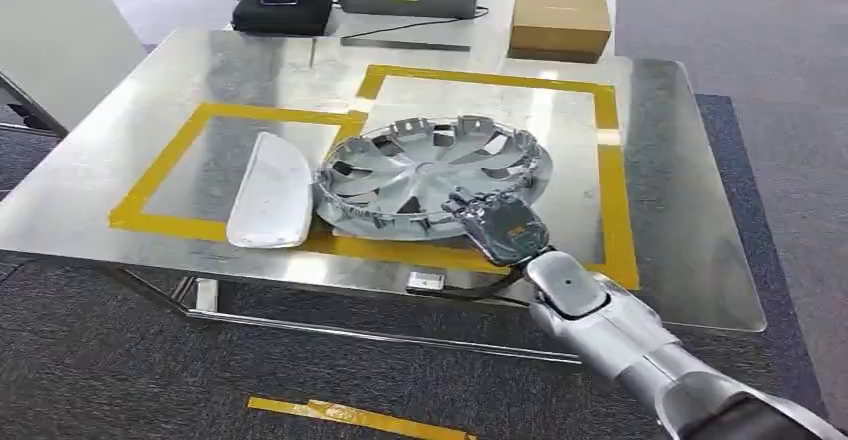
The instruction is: Take the parts from the cabinet and place them on the table.
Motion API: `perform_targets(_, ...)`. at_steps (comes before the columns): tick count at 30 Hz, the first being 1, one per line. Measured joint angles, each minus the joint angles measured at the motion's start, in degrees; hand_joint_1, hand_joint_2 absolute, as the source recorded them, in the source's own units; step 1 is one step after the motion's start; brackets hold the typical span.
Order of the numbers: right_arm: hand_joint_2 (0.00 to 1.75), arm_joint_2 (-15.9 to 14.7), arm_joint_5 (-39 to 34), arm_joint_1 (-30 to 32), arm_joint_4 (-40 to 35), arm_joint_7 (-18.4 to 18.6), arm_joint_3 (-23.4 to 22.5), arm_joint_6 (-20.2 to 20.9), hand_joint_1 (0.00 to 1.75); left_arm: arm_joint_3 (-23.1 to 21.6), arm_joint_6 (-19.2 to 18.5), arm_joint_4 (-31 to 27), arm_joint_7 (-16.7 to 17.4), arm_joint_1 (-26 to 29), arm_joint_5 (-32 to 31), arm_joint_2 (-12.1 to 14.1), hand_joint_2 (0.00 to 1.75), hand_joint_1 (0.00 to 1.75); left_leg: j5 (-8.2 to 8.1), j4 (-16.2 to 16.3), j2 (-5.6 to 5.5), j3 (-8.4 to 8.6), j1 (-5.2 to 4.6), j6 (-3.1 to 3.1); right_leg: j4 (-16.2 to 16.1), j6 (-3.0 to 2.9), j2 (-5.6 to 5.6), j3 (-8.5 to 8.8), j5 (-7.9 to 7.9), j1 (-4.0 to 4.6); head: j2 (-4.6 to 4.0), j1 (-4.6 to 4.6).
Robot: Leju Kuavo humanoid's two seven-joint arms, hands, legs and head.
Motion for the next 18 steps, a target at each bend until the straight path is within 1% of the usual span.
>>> perform_targets(1, 0.00, 0.0, 0.0, -0.1, 0.0, 0.0, 0.1, 0.0, 0.00, 0.0, 0.0, 0.0, 0.0, 0.0, 0.0, 0.0, 0.00, 0.00, 0.00, 0.0, 0.00, 0.00, 0.00, 0.00, 0.0, 0.00, 0.00, 0.01, 0.00, 0.00, 0.00, 0.00)
perform_targets(5, 0.00, 0.3, 0.0, -0.7, 0.4, 0.0, 0.7, 0.5, 0.00, -0.1, -0.3, 0.0, 0.9, 0.0, -0.2, 0.0, 0.00, 0.00, 0.00, 0.0, 0.00, 0.00, 0.00, 0.00, 0.0, 0.00, 0.03, 0.00, 0.00, -0.01, 0.00, 0.02)
perform_targets(9, 0.00, 0.3, -0.2, -0.9, 1.1, 0.0, 1.2, 1.0, 0.00, -0.1, -0.8, 0.0, 1.0, 0.0, -0.1, 0.0, 0.00, 0.00, 0.00, 0.0, 0.00, 0.00, 0.00, 0.00, 0.0, 0.00, 0.02, 0.00, 0.00, 0.00, 0.00, 0.02)
perform_targets(18, 0.00, 0.3, -3.9, -0.9, 3.0, 0.3, 1.7, 0.5, 0.00, -0.1, -1.5, 0.0, 2.7, 0.0, 0.0, 0.0, 0.00, 0.00, 0.00, 0.0, 0.00, 0.01, 0.00, 0.00, 0.0, 0.00, 0.04, -0.01, 0.00, 0.00, -0.02, 0.02)
